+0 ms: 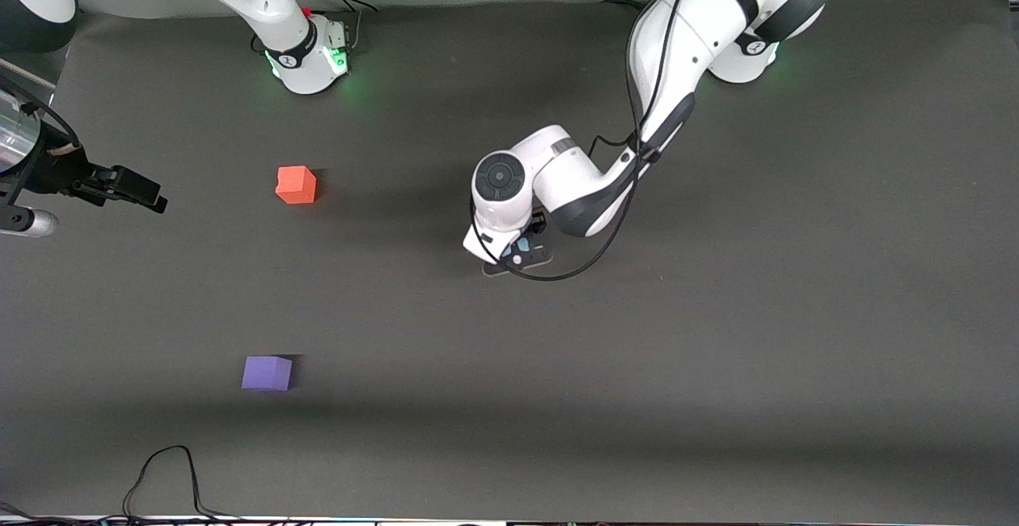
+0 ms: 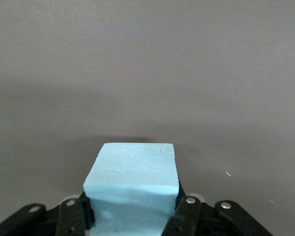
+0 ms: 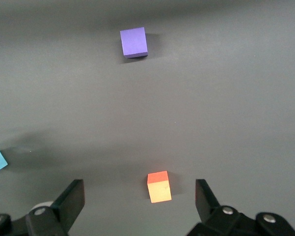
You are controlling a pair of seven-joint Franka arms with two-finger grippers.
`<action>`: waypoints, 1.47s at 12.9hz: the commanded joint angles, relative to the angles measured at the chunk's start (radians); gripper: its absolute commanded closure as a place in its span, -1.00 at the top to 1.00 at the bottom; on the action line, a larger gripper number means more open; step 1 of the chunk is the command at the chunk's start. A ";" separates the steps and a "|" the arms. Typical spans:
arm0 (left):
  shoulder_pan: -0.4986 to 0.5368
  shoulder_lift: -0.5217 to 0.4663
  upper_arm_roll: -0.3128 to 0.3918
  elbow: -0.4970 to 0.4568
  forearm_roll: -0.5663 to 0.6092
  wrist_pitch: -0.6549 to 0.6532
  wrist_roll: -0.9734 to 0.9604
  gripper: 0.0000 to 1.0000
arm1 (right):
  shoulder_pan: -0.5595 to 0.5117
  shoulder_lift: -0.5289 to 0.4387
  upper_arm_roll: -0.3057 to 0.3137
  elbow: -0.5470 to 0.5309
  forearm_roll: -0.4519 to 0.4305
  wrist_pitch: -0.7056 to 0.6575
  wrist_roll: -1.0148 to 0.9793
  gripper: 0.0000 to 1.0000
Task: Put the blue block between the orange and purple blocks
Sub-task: 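Lower the blue block at the table middle and open the left gripper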
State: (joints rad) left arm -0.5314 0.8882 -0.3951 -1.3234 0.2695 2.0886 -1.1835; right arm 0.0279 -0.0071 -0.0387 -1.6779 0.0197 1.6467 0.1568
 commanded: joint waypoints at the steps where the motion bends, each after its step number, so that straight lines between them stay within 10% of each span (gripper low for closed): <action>1: -0.027 0.031 0.019 0.033 0.031 0.025 -0.005 -0.33 | 0.013 -0.008 -0.012 -0.005 0.003 0.007 -0.006 1.00; 2: -0.027 0.032 0.019 0.033 0.031 0.030 -0.005 0.11 | 0.013 -0.008 -0.012 -0.005 0.003 0.007 -0.006 1.00; 3: -0.027 0.031 0.019 0.035 0.031 0.028 -0.007 0.99 | 0.013 -0.008 -0.012 -0.005 0.003 0.005 -0.006 1.00; 12: 0.134 -0.217 -0.060 0.033 0.010 -0.204 0.070 1.00 | 0.023 -0.004 0.006 0.004 0.006 0.004 0.041 1.00; 19: 0.517 -0.555 -0.018 -0.025 -0.122 -0.534 0.615 1.00 | 0.023 0.096 0.347 0.124 0.005 0.005 0.184 1.00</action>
State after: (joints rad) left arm -0.0753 0.4247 -0.4439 -1.2691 0.1793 1.5936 -0.6853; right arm 0.0485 0.0182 0.2406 -1.6441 0.0243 1.6570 0.2932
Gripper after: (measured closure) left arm 0.000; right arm 0.000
